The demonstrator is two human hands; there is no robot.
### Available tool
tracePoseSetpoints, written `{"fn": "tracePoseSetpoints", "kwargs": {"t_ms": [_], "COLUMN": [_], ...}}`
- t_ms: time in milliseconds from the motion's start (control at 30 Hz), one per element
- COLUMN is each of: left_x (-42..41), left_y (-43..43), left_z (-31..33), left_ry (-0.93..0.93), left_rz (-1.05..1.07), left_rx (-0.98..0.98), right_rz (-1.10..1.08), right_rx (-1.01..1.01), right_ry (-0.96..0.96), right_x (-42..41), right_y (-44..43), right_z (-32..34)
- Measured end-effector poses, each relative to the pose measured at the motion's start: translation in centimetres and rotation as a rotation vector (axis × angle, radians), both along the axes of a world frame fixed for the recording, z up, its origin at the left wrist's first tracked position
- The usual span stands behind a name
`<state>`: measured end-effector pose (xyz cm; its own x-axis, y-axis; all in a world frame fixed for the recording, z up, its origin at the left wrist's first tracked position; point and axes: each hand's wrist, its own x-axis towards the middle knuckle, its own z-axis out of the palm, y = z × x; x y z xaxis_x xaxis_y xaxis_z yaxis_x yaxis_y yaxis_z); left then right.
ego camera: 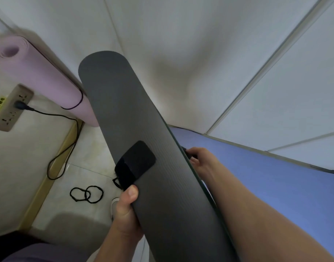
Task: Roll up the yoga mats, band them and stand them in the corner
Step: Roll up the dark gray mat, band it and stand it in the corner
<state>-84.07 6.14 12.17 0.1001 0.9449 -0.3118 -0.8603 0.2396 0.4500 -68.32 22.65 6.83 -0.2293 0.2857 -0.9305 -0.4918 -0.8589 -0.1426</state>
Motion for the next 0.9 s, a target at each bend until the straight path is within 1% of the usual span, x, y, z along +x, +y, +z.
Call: {"fn": "tracePoseSetpoints", "kwargs": {"t_ms": [33, 100, 133, 167, 200, 300, 367, 433, 500, 567, 633, 667, 700, 767, 833, 900], "left_x": [-0.1, 0.2, 0.5, 0.7, 0.7, 1.1, 1.5, 1.9, 2.1, 2.2, 2.2, 2.3, 2.3, 2.2, 2.0, 1.8], "left_y": [0.0, 0.1, 0.3, 0.6, 0.8, 1.7, 2.3, 2.9, 3.3, 3.3, 3.0, 2.9, 2.8, 2.7, 2.9, 3.2], "left_z": [0.2, 0.7, 1.2, 1.4, 1.1, 0.8, 1.2, 1.5, 1.6, 2.0, 2.3, 2.5, 2.5, 2.5, 2.4, 2.1], "left_ry": [0.099, 0.144, 0.174, 0.194, 0.214, 0.315, 0.411, 0.475, 0.512, 0.561, 0.62, 0.649, 0.672, 0.704, 0.697, 0.658], "left_rz": [-0.001, 0.042, 0.065, 0.068, 0.066, 0.081, 0.127, 0.191, 0.237, 0.245, 0.231, 0.22, 0.213, 0.199, 0.22, 0.263], "left_rx": [-0.058, -0.166, -0.204, -0.255, -0.308, -0.43, -0.466, -0.479, -0.468, -0.457, -0.474, -0.479, -0.481, -0.483, -0.498, -0.519], "right_rz": [-0.09, -0.26, -0.285, -0.264, -0.227, -0.028, 0.152, 0.313, 0.421, 0.531, 0.74, 0.831, 0.883, 0.878, 0.844, 0.862], "right_rx": [0.015, 0.052, 0.083, 0.133, 0.199, 0.511, 0.706, 0.805, 0.875, 0.96, 1.05, 1.076, 1.087, 1.068, 1.048, 1.056], "right_ry": [-0.029, 0.0, 0.022, 0.018, -0.023, -0.259, -0.37, -0.504, -0.642, -0.738, -0.852, -0.872, -0.853, -0.74, -0.639, -0.594], "right_x": [0.7, 2.0, 2.3, 2.4, 2.4, 1.8, 1.1, 0.3, -0.1, 0.1, 0.6, 0.8, 1.2, 1.9, 2.4, 2.5], "right_y": [0.0, 0.3, 0.4, 0.6, 0.7, 0.7, -0.3, -1.4, -1.9, -2.1, -2.0, -2.1, -2.2, -2.5, -2.8, -3.2], "right_z": [0.3, 1.4, 2.0, 3.0, 4.1, 7.8, 9.8, 10.7, 10.9, 10.9, 10.8, 10.9, 11.0, 11.4, 12.1, 12.3]}}
